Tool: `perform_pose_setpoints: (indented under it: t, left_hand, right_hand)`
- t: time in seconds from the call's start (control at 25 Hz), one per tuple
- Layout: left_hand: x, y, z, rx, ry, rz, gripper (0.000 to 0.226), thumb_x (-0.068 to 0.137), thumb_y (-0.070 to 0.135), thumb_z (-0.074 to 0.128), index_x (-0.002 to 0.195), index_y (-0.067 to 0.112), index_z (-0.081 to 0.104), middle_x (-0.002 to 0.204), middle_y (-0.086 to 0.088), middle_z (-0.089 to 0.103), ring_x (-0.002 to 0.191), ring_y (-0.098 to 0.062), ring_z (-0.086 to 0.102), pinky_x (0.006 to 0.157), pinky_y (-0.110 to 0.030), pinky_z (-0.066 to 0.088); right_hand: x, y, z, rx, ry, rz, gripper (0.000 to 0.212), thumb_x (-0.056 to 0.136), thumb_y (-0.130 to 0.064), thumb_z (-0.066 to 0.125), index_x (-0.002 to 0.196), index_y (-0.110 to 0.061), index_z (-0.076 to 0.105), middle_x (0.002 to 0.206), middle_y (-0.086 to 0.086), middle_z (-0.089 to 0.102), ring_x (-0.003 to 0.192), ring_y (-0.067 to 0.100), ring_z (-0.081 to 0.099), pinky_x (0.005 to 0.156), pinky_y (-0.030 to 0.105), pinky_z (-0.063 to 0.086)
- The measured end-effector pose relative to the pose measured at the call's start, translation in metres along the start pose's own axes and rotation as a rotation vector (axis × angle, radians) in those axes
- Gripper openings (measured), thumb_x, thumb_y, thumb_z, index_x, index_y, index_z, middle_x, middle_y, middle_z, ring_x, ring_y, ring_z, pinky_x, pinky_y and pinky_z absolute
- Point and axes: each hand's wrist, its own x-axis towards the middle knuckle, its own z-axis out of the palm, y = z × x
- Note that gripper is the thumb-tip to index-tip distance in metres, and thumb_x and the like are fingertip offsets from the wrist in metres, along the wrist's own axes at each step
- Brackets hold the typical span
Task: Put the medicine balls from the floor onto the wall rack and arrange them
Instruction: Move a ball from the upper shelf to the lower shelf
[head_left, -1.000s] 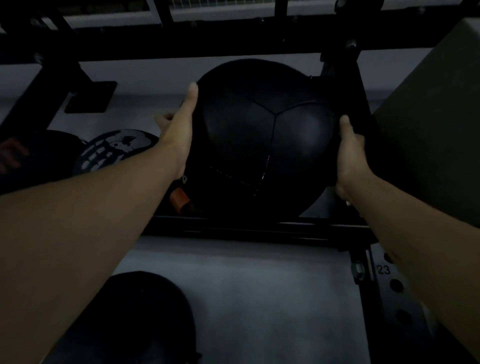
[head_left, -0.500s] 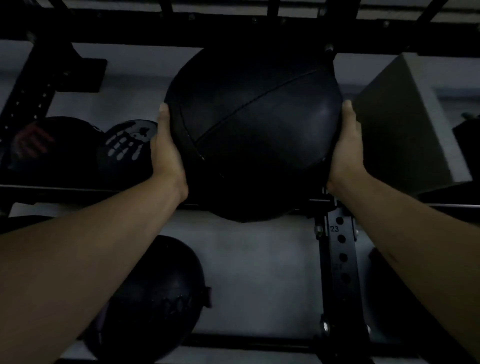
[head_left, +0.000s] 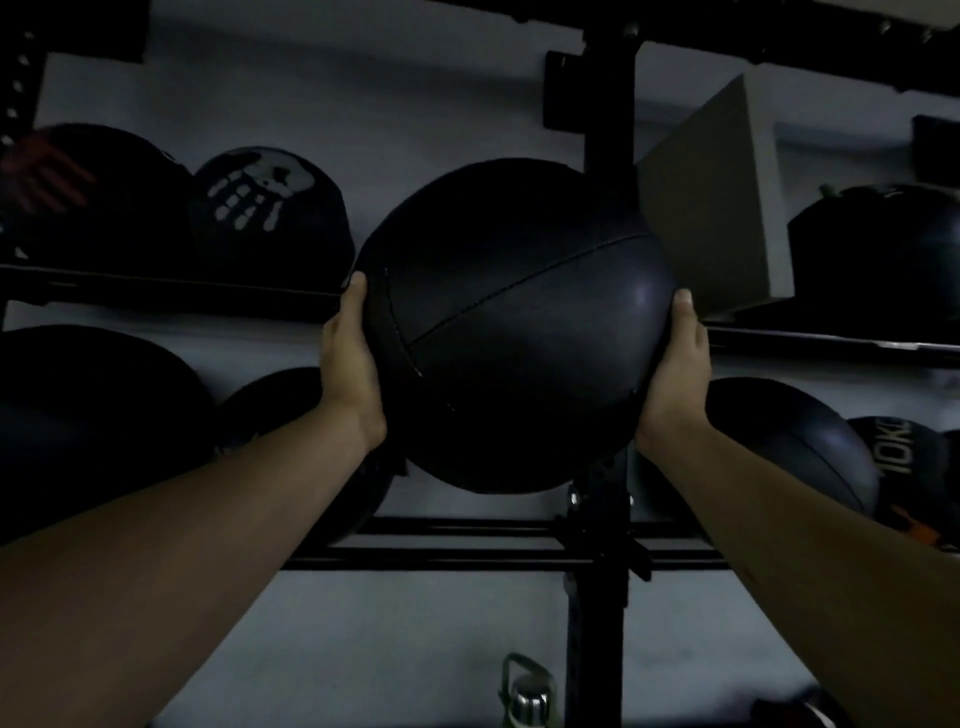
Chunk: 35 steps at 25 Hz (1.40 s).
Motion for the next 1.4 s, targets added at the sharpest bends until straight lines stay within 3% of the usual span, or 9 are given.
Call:
perform_pose_setpoints:
  t: [0.24, 0.4, 0.52, 0.6, 0.72, 0.84, 1.0, 1.16, 1.4]
  left_hand:
    - [-0.007, -0.056, -0.015, -0.009, 0.080, -0.085, 0.091, 0.060, 0.084, 0.078, 0.136, 0.035, 0.067, 0.137, -0.002, 0.071, 0.127, -0.032, 0.067, 0.110, -0.051, 0.049]
    - [0.000, -0.096, -0.032, 0.005, 0.092, -0.133, 0.089, 0.062, 0.080, 0.079, 0.135, 0.031, 0.069, 0.137, -0.004, 0.071, 0.126, -0.033, 0.067, 0.112, -0.052, 0.048]
    - [0.010, -0.122, -0.042, 0.017, 0.105, -0.149, 0.077, 0.071, 0.074, 0.076, 0.132, 0.027, 0.073, 0.136, -0.006, 0.072, 0.126, -0.033, 0.068, 0.113, -0.051, 0.047]
    - [0.019, -0.138, -0.051, 0.049, 0.153, -0.134, 0.071, 0.074, 0.069, 0.075, 0.130, 0.026, 0.074, 0.133, -0.007, 0.073, 0.126, -0.032, 0.068, 0.111, -0.050, 0.050]
    - [0.031, -0.154, -0.046, 0.253, 0.280, 0.025, 0.059, 0.077, 0.062, 0.074, 0.129, 0.034, 0.070, 0.130, 0.001, 0.073, 0.124, -0.022, 0.068, 0.105, -0.043, 0.053]
    - [0.054, -0.165, -0.030, 0.514, 0.198, 0.187, 0.051, 0.080, 0.066, 0.070, 0.126, 0.045, 0.067, 0.135, 0.011, 0.067, 0.126, -0.010, 0.063, 0.110, -0.037, 0.050]
    - [0.085, -0.184, -0.039, 0.467, 0.297, 0.186, 0.057, 0.074, 0.065, 0.073, 0.124, 0.037, 0.073, 0.128, 0.008, 0.073, 0.121, -0.012, 0.068, 0.110, -0.040, 0.053]
    - [0.084, -0.183, -0.036, 0.489, 0.327, 0.197, 0.055, 0.075, 0.064, 0.073, 0.121, 0.035, 0.075, 0.124, 0.007, 0.075, 0.118, -0.012, 0.069, 0.109, -0.039, 0.054]
    - [0.064, -0.173, -0.034, 0.658, 0.235, 0.174, 0.057, 0.096, 0.062, 0.056, 0.145, 0.035, 0.057, 0.144, 0.010, 0.062, 0.132, -0.010, 0.057, 0.117, -0.037, 0.044]
  right_hand:
    - [0.000, 0.037, -0.028, -0.095, 0.036, 0.056, 0.034, 0.094, -0.061, 0.055, 0.115, -0.037, 0.066, 0.120, -0.008, 0.072, 0.114, 0.015, 0.068, 0.105, 0.042, 0.054]
    - [0.004, 0.089, -0.047, -0.133, 0.059, 0.125, 0.051, 0.090, -0.066, 0.055, 0.126, -0.032, 0.066, 0.122, -0.005, 0.072, 0.113, 0.017, 0.069, 0.104, 0.044, 0.055]
    - [0.022, 0.124, -0.048, -0.145, 0.053, 0.137, 0.042, 0.096, -0.058, 0.054, 0.126, -0.030, 0.064, 0.124, -0.002, 0.070, 0.116, 0.019, 0.067, 0.104, 0.043, 0.054]
    - [0.040, 0.150, -0.042, -0.221, -0.003, 0.084, 0.032, 0.099, -0.051, 0.052, 0.123, -0.034, 0.063, 0.128, -0.002, 0.066, 0.121, 0.018, 0.063, 0.109, 0.044, 0.051]
    - [0.067, 0.189, -0.035, -0.376, -0.129, -0.047, 0.039, 0.094, -0.056, 0.052, 0.129, -0.041, 0.063, 0.138, -0.005, 0.059, 0.129, 0.012, 0.055, 0.115, 0.044, 0.044]
    - [0.096, 0.210, -0.024, -0.466, -0.238, -0.183, 0.037, 0.099, -0.047, 0.052, 0.131, -0.034, 0.066, 0.138, -0.004, 0.059, 0.129, 0.008, 0.054, 0.116, 0.042, 0.043]
    - [0.120, 0.235, 0.001, -0.582, -0.314, -0.289, 0.038, 0.089, -0.062, 0.047, 0.118, -0.048, 0.066, 0.130, -0.007, 0.059, 0.127, 0.015, 0.054, 0.113, 0.048, 0.041]
    - [0.122, 0.238, 0.001, -0.569, -0.297, -0.295, 0.041, 0.087, -0.066, 0.045, 0.117, -0.049, 0.066, 0.129, -0.007, 0.059, 0.126, 0.018, 0.054, 0.112, 0.049, 0.041]
    - [0.109, 0.227, -0.012, -0.651, -0.381, -0.264, 0.043, 0.093, -0.066, 0.040, 0.130, -0.053, 0.057, 0.140, -0.009, 0.051, 0.136, 0.016, 0.047, 0.119, 0.052, 0.033]
